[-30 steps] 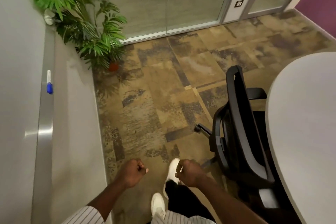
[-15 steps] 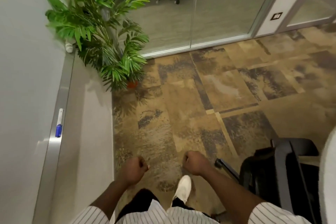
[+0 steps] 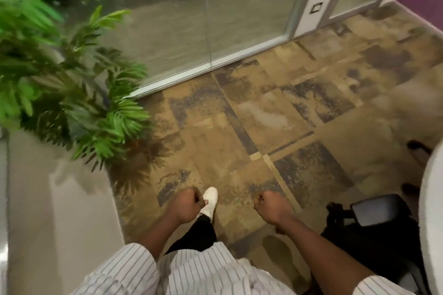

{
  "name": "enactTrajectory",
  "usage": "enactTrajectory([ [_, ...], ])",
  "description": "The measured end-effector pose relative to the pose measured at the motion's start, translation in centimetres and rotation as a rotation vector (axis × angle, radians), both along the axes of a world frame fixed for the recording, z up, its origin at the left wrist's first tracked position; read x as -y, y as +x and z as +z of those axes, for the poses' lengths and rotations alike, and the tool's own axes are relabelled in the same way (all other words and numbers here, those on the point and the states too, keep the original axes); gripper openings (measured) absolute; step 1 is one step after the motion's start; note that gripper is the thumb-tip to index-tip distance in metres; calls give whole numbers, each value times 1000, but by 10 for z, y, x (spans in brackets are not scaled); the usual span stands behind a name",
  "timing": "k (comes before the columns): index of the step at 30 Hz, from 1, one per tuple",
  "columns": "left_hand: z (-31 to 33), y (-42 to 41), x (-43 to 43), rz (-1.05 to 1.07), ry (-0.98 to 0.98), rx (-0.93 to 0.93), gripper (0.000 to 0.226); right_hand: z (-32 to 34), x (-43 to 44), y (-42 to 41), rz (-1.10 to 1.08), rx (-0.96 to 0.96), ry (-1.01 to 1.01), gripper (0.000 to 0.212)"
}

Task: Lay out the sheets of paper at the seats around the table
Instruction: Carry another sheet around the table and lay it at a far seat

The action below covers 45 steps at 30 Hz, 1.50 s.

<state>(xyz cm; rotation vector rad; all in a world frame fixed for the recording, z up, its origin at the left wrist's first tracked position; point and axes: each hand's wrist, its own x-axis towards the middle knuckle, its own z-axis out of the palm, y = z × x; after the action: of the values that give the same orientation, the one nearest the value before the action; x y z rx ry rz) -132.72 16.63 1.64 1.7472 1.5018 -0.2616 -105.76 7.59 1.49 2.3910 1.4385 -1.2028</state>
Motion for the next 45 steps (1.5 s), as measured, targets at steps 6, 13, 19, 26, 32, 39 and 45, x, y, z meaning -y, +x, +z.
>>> enactTrajectory([
  [6, 10, 57, -128, -292, -4, -1, 23, 42, -61, 32, -231, 0, 47, 20],
  [13, 21, 143, -229, -522, 0, -12, 30, 73, -94, 82, -494, 45, 94, 20],
  [19, 14, 255, -266, -710, -1, -5, 30, 82, -106, 151, -710, 50, 117, 19],
  [26, 14, 407, -279, -897, -15, 20, 23, 65, -113, 253, -853, 46, 92, 21],
  [32, 30, 544, -290, -988, 2, 8, 20, 59, -112, 344, -943, 23, 90, 24],
  [39, 42, 685, -295, -1129, 43, 54, 19, 50, -101, 433, -1164, 34, 102, 7],
  [45, 30, 801, -301, -1266, 47, 47, 27, 36, -104, 514, -1341, 67, 79, 14],
])
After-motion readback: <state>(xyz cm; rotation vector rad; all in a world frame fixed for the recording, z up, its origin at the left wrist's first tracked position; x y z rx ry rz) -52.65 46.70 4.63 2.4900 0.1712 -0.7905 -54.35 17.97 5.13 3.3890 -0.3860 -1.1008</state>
